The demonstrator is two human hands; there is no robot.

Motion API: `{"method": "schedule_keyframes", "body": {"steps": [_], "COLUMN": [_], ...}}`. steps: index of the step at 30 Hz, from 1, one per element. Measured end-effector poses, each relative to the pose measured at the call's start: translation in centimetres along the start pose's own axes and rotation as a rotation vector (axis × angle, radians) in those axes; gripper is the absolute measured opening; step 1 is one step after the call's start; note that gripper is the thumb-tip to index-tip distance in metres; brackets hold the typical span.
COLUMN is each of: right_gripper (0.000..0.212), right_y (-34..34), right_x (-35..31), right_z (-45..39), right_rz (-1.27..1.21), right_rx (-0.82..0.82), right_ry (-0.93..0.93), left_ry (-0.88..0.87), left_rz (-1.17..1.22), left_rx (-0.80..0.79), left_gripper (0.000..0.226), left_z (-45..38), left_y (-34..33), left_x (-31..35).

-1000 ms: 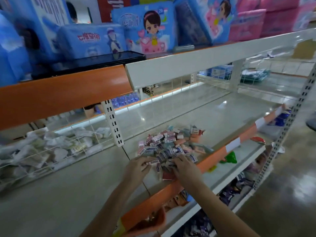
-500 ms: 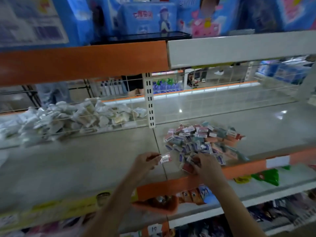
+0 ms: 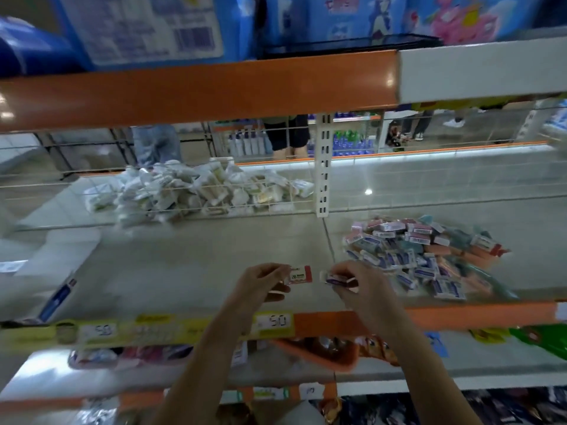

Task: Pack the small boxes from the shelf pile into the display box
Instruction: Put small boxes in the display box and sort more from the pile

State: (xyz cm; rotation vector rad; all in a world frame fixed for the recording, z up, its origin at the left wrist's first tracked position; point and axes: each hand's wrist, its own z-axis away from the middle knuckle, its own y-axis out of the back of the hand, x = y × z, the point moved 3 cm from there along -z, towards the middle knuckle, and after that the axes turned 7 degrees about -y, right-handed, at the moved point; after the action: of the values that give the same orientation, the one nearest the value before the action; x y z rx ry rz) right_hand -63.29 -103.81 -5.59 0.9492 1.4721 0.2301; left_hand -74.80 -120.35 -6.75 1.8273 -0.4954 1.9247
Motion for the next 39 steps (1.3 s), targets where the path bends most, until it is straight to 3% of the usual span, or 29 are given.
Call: {"method": "schedule_keyframes", "body": {"steps": [16,21,29,34,39], "right_gripper": [0.022,0.036,0.031,0.033,0.018], "right_y": [-23.1,-29.3,-34.8,-38.3,-41.0], "right_x": [-23.1,-28.9,-34.0,-36.5,-37.3], "right_z": [0.6,1.7,-1.9,-5.9,-8.6], "right_rz": [-0.175,-0.283,-0.386,-0.181,-0.015], "right_rx": [-0.354,-0.403,-0.468,-0.450,-0.515], "right_ry": [0.276,0.298,0.279,0.353,0.346], "left_ry": [-0.018,-0.028,-0.096,-0.061,-0.058], "left_rz": [-0.069,-0.130,-0.117,-0.162,-0.207], "left_rx": [0.496,0.577,0.593,0.562,0.480], "left_gripper": [0.027,0.026,0.040,0.032,0.023], "left_z": [14.7,18.1,16.5,13.6,10.1], "left_y": [29.7,37.4,46.2,51.0,53.1], "left_x": [-1.0,-1.7,-0.1,-0.1,-0.8]}}
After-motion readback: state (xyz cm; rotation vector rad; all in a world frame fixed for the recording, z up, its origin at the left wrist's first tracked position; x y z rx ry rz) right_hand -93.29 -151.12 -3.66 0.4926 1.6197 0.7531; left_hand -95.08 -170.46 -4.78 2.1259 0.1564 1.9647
